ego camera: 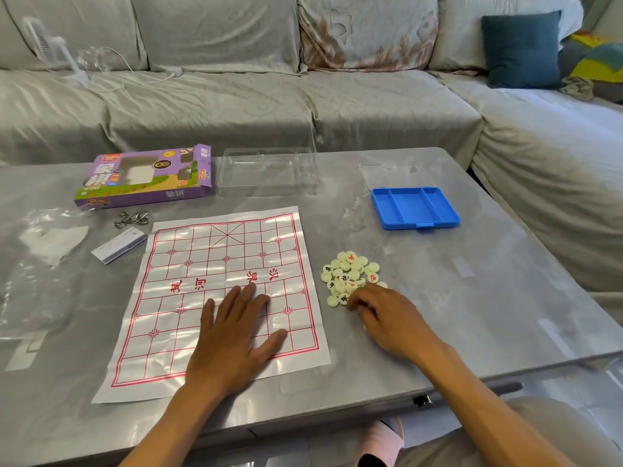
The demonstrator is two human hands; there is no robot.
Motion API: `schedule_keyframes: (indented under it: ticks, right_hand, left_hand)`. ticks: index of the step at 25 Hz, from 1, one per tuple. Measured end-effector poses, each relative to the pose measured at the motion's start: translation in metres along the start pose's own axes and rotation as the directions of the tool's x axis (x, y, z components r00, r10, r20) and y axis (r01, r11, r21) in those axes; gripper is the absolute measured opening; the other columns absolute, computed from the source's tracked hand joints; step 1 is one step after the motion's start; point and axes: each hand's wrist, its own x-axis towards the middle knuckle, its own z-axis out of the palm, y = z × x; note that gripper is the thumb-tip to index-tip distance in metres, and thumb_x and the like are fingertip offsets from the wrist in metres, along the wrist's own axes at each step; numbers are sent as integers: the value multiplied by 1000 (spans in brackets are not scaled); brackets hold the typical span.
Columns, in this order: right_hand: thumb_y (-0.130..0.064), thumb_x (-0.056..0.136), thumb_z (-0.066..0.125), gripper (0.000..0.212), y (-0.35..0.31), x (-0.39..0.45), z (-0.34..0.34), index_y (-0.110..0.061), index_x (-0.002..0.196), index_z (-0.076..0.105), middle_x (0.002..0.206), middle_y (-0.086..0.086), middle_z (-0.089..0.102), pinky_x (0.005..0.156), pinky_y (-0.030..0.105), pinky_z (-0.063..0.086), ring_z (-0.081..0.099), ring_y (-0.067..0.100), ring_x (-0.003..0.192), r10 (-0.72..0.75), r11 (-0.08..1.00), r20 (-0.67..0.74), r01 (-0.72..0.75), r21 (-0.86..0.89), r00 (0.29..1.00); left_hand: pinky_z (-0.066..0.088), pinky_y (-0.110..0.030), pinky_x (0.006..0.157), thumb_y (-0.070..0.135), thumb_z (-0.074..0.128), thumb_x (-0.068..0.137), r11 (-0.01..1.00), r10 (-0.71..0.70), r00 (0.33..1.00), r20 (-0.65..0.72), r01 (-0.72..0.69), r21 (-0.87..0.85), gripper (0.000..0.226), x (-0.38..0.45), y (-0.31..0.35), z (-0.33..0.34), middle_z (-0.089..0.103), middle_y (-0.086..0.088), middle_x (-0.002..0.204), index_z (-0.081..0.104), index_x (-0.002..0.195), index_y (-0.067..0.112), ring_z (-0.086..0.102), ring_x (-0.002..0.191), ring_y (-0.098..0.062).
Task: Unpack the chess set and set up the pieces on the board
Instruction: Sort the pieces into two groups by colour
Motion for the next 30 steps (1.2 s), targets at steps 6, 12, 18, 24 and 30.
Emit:
schedule_keyframes:
  ticks: [6, 12, 18, 24, 30]
  right_hand:
    - [-35, 96, 48, 29, -2, 1, 5, -36, 124, 52, 120, -15, 55, 79, 24, 46, 52, 7, 97, -15, 999, -40, 14, -29, 999]
    - [-43, 87, 60, 18, -6, 6, 8, -28, 95, 59, 100, -15, 55, 72, 25, 49, 50, 6, 88, -59, 998, -103, 55, -41, 993]
    - [-30, 89, 55, 21, -7, 6, 6, -26, 108, 62, 107, -10, 61, 77, 29, 51, 56, 11, 94, -75, 995, -111, 67, -74, 991]
    - [-39, 87, 56, 24, -8, 6, -2, -26, 104, 67, 105, -10, 57, 74, 29, 51, 53, 11, 96, -124, 982, -72, 112, -152, 990]
    - [-55, 86, 55, 28, -6, 0, -19, -33, 101, 63, 103, -17, 53, 79, 19, 45, 49, 6, 96, -87, 981, 137, 109, -160, 987]
  left_hand:
    - [-3, -50, 118, 85, 3, 76, 1000, 0, 1000, 6, 0, -6, 83, 0, 0, 0, 9, 12, 159, 25, 143, 41, 3, 148, -16]
    - [-2, -50, 118, 84, 7, 78, 1000, 7, 1000, -12, -7, -11, 82, 1, -1, 2, 13, 10, 159, 30, 142, 40, 8, 147, -18]
    - [-2, -50, 118, 85, 7, 78, 1000, 4, 1000, -15, -4, -3, 81, 0, -1, 3, 12, 11, 159, 29, 143, 40, 8, 147, -18]
    - [-6, -48, 118, 83, 5, 78, 1000, 2, 1000, 2, -2, 7, 81, 0, -1, 0, 8, 12, 159, 24, 144, 41, 2, 148, -15]
    - [-1, -50, 118, 84, 8, 79, 1000, 12, 1000, -9, -12, -12, 81, 1, -1, 1, 12, 10, 159, 29, 143, 39, 6, 147, -17]
